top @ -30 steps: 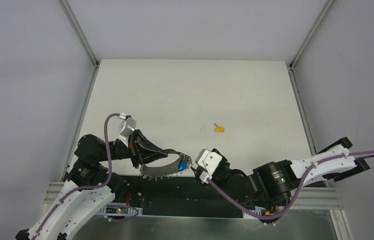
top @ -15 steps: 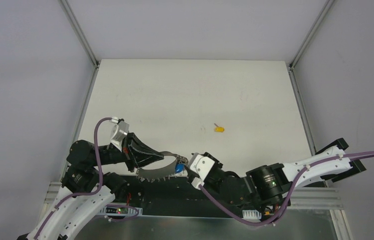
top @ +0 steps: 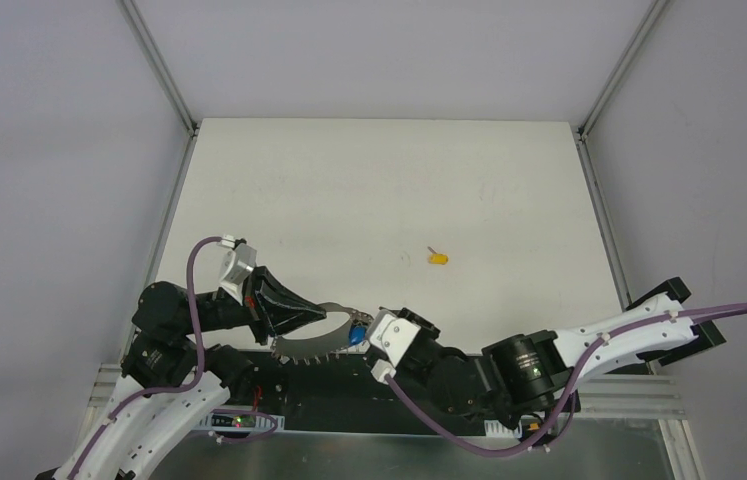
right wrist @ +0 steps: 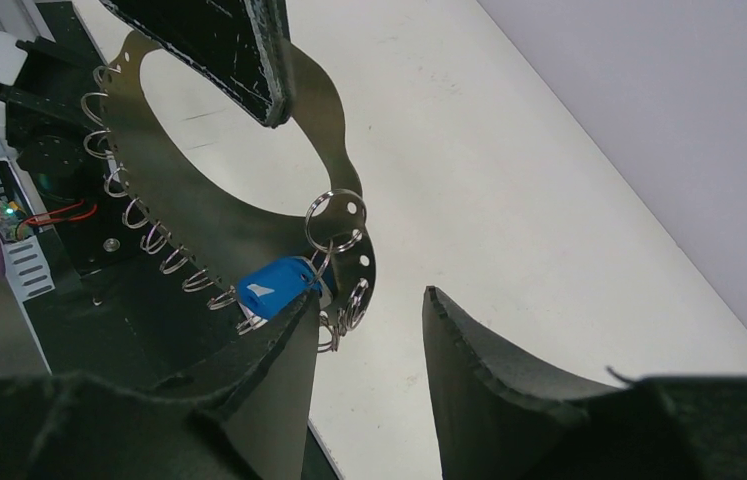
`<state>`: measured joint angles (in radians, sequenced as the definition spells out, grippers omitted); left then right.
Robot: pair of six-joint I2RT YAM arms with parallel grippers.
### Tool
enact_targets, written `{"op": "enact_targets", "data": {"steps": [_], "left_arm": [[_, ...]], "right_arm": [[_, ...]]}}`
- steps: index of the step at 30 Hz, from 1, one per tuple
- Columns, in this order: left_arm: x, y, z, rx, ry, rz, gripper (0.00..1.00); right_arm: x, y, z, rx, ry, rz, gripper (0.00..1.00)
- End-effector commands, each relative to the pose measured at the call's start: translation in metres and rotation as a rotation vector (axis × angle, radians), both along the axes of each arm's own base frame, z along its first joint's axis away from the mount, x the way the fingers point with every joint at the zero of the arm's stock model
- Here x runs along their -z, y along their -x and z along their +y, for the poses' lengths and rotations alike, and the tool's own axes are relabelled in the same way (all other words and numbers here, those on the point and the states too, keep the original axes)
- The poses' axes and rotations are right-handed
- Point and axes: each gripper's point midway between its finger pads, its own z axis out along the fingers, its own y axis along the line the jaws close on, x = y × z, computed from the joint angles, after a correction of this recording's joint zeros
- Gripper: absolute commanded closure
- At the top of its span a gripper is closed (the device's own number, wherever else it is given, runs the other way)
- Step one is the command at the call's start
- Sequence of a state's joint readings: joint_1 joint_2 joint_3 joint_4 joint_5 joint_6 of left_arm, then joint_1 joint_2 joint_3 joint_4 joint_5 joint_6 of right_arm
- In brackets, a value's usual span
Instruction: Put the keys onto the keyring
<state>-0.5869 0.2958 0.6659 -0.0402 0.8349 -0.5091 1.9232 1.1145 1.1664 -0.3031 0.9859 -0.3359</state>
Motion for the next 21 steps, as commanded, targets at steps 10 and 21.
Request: {"op": "enact_targets", "data": {"steps": [10,21], "left_arm": [[-0.0257,0.0022,0.006,-0.029,0.051,-0.091,1.0],[-0.0253,0.0036,0.0061,-0.023,0.051,-0.089,1.0]], "right_arm": [[0.0037,-0.0065,-0.0055,0.06,0.018,-0.018,0.65],[0.0018,-0.0101,-0.0049,0.073,0.021,-0.035,1.0]]}}
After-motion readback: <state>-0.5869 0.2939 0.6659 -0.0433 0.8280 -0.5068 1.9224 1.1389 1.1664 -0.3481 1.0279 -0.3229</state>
